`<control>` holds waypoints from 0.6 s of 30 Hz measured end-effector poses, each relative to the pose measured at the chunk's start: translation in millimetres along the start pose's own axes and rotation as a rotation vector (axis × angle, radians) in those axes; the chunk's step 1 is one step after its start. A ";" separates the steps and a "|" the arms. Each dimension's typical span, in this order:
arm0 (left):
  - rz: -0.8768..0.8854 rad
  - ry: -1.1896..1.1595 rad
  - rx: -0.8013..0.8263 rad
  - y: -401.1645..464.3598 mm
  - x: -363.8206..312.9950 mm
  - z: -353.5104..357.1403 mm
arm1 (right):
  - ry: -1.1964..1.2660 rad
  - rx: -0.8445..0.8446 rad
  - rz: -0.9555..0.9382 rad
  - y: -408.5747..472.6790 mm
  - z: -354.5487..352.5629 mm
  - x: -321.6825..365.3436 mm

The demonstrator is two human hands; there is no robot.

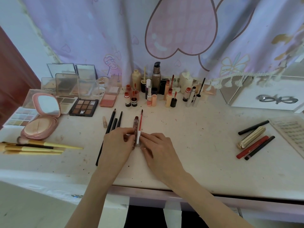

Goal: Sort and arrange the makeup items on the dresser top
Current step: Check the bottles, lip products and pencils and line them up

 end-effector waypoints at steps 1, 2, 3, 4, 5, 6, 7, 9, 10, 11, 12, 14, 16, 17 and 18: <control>0.001 0.000 0.005 0.3 -0.1 0.4 | -0.013 0.021 -0.005 0.2 -0.9 -0.8; 0.000 0.000 0.009 0.5 -0.2 0.8 | -0.029 0.040 -0.009 0.4 -1.5 -1.8; 0.001 0.000 0.012 0.6 -0.3 1.2 | -0.043 0.060 -0.010 0.4 -1.9 -3.0; 0.001 0.000 0.016 0.3 -0.5 1.4 | -0.052 0.080 -0.010 0.5 -1.9 -4.0; 0.002 -0.001 0.020 -0.2 -0.5 1.7 | -0.059 0.102 -0.007 0.5 -2.1 -4.7; 0.005 -0.001 0.022 -0.7 -0.4 2.1 | -0.067 0.116 -0.005 0.5 -2.2 -5.1; 0.009 0.000 0.022 -1.1 -0.5 2.2 | -0.074 0.124 -0.003 0.5 -2.3 -5.6; 0.024 -0.002 0.019 -1.2 -0.8 2.2 | -0.074 0.134 -0.003 0.5 -2.2 -6.0; 0.034 -0.001 0.018 -1.3 -1.2 2.1 | -0.062 0.142 0.000 0.3 -2.1 -6.5; 0.049 0.001 0.015 -1.7 -1.8 1.8 | -0.049 0.148 0.002 -0.3 -2.2 -7.6; 0.073 0.004 0.007 -2.2 -2.7 1.2 | -0.040 0.148 0.002 -0.8 -2.8 -9.5; 0.133 0.014 -0.026 -3.4 -4.3 0.3 | -0.026 0.142 0.007 -1.4 -6.9 -14.2; 0.198 0.024 -0.058 -5.7 -8.5 1.0 | -0.017 0.129 0.024 -2.2 -15.6 -20.4; 0.233 0.032 -0.063 -7.6 -12.5 2.3 | -0.020 0.120 0.029 -2.1 -22.0 -24.4; 0.264 0.039 -0.056 -10.0 -17.7 4.3 | -0.029 0.111 0.034 -2.4 -29.1 -29.5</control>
Point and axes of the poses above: each hand's wrist, its own y-axis towards the middle knuckle, its own z-axis out of the palm, x = y × z, the point moved 3 cm from there along y, towards the middle knuckle, and after that the axes turned 15 degrees about -x, right-handed, at the moved point
